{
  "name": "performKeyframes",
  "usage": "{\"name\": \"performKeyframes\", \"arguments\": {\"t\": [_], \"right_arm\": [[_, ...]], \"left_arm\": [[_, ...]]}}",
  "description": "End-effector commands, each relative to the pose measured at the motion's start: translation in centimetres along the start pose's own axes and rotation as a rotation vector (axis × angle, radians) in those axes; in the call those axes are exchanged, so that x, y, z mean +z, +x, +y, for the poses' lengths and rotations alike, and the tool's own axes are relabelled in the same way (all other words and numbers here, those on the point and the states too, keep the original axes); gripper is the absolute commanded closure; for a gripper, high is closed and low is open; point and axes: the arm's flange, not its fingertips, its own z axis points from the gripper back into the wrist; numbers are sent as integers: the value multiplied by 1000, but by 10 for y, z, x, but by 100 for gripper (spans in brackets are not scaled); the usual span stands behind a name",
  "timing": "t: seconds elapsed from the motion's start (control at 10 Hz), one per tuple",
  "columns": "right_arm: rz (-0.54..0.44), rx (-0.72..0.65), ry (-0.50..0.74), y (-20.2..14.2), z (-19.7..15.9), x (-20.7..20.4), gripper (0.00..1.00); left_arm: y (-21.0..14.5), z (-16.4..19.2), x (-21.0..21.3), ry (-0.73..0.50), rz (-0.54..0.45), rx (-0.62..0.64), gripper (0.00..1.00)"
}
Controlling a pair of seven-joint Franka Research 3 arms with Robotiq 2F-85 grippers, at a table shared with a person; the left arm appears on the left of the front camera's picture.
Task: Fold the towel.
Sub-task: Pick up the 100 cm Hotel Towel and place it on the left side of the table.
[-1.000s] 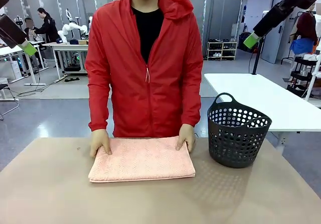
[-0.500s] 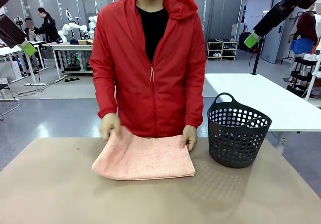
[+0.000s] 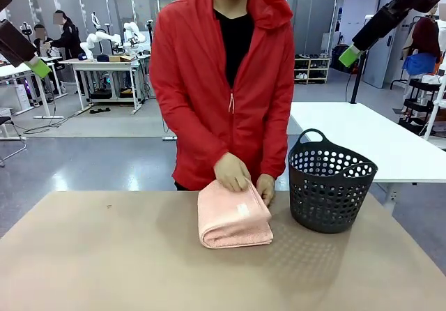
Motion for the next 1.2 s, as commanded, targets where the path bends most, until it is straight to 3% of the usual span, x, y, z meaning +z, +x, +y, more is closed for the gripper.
{"name": "performKeyframes", "arguments": {"t": [0.0, 1.1], "right_arm": [[2, -3, -2, -1, 0, 1, 0], [2, -3, -2, -1, 0, 1, 0]], "left_arm": [[0, 1, 2, 3, 7, 7, 0], [0, 1, 2, 3, 7, 7, 0]]}}
